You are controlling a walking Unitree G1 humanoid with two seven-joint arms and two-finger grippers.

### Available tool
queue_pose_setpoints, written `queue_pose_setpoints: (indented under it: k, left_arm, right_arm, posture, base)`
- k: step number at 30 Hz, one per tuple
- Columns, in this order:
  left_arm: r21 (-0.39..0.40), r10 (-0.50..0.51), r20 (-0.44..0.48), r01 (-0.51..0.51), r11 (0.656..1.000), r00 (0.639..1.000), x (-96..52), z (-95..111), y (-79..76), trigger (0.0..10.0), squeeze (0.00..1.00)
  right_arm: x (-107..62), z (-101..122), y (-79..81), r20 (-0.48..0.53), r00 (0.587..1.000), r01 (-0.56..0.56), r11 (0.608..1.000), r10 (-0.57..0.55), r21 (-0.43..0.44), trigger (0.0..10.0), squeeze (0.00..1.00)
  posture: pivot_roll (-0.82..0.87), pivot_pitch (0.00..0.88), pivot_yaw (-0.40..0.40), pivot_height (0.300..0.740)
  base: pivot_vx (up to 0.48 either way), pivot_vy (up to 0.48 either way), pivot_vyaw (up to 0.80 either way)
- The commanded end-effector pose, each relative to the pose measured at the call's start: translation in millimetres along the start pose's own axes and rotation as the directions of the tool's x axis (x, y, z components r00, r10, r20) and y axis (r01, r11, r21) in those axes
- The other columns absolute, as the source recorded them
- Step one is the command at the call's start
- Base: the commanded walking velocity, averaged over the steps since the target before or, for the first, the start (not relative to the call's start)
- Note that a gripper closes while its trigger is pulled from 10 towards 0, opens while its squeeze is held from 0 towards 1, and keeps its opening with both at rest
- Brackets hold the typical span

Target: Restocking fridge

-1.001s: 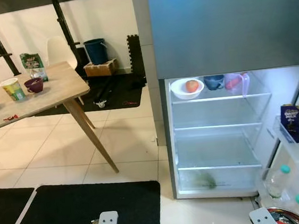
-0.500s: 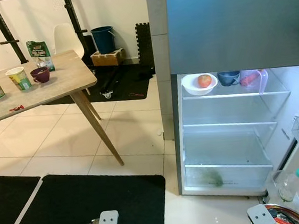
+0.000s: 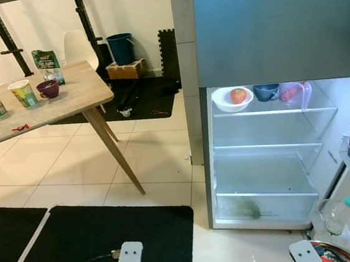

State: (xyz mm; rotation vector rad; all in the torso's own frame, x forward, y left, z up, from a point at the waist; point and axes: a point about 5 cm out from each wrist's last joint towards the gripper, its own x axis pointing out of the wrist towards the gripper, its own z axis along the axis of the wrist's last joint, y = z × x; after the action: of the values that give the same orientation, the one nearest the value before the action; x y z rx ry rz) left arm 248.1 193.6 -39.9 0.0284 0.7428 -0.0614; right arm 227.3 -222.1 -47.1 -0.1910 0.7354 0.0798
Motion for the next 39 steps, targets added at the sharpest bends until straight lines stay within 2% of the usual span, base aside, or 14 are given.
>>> queue_pose_setpoints:
  k: [1,11,14,18,23,27,31,35,39]
  left_arm:
    - [0.015,-0.003,-0.018,0.003,1.0,1.0,-1.4,-4.9,2.0,10.0,0.0]
    - [0.005,0.015,-0.031,-0.015,1.0,0.999,-2.3,-9.2,3.1,10.0,0.0]
    - [0.019,-0.014,-0.028,0.014,1.0,1.0,-2.0,-8.3,-0.6,10.0,0.0]
    - [0.008,0.011,-0.031,-0.011,1.0,0.999,-2.1,-8.0,2.2,10.0,0.0]
    - [0.023,-0.013,-0.026,0.014,1.0,1.0,-1.6,-5.9,-0.4,10.0,0.0]
    - [-0.006,0.016,-0.027,-0.016,1.0,1.0,-2.1,-6.6,3.3,10.0,0.0]
    - [0.01,-0.006,-0.024,0.006,1.0,1.0,-1.9,-5.5,1.5,10.0,0.0]
    - [-0.001,0.028,-0.03,-0.028,1.0,0.999,-2.0,-4.2,7.8,10.0,0.0]
    - [0.026,-0.007,-0.012,0.007,1.0,1.0,-0.2,2.9,3.5,10.0,0.0]
  right_arm:
    - [0.4,0.2,0.8,-0.002,1.0,0.01,1.0,-0.01,0.017,10.0,0.0]
    - [-0.1,-2.8,1.9,-0.012,1.0,0.01,1.0,-0.01,0.017,10.0,0.0]
    - [-0.2,-1.8,0.3,-0.008,1.0,0.014,1.0,-0.014,0.022,10.0,0.0]
    - [0.0,-2.0,1.2,-0.011,1.0,0.012,1.0,-0.012,0.018,10.0,0.0]
    - [0.1,-1.3,1.1,-0.007,1.0,0.014,1.0,-0.014,0.024,10.0,0.0]
    - [0.0,-3.2,2.4,-0.015,1.0,0.012,1.0,-0.012,0.019,10.0,0.0]
    - [0.5,-0.5,1.5,-0.006,1.0,0.015,1.0,-0.015,0.027,10.0,0.0]
    - [1.7,0.5,4.7,-0.009,1.0,0.017,0.999,-0.017,0.032,10.0,0.0]
    - [2.8,4.0,6.6,0.006,1.0,0.016,0.999,-0.017,0.048,10.0,0.0]
  posture:
    - [-0.11,0.1,0.05,0.74]
    - [-0.1,0.105,0.051,0.74]
    - [-0.11,0.113,0.054,0.74]
    - [-0.1,0.114,0.051,0.74]
    - [-0.1,0.117,0.049,0.74]
    - [-0.1,0.119,0.053,0.74]
    - [-0.1,0.119,0.054,0.74]
    - [-0.08,0.111,0.069,0.74]
    - [-0.06,0.096,0.056,0.74]
  base:
    - [0.0,0.0,0.0]
    - [0.0,0.0,0.0]
    - [0.0,0.0,0.0]
    - [0.0,0.0,0.0]
    - [0.0,0.0,0.0]
    - [0.0,0.0,0.0]
    - [0.0,0.0,0.0]
    - [0.0,0.0,0.0]
    - [0.0,0.0,0.0]
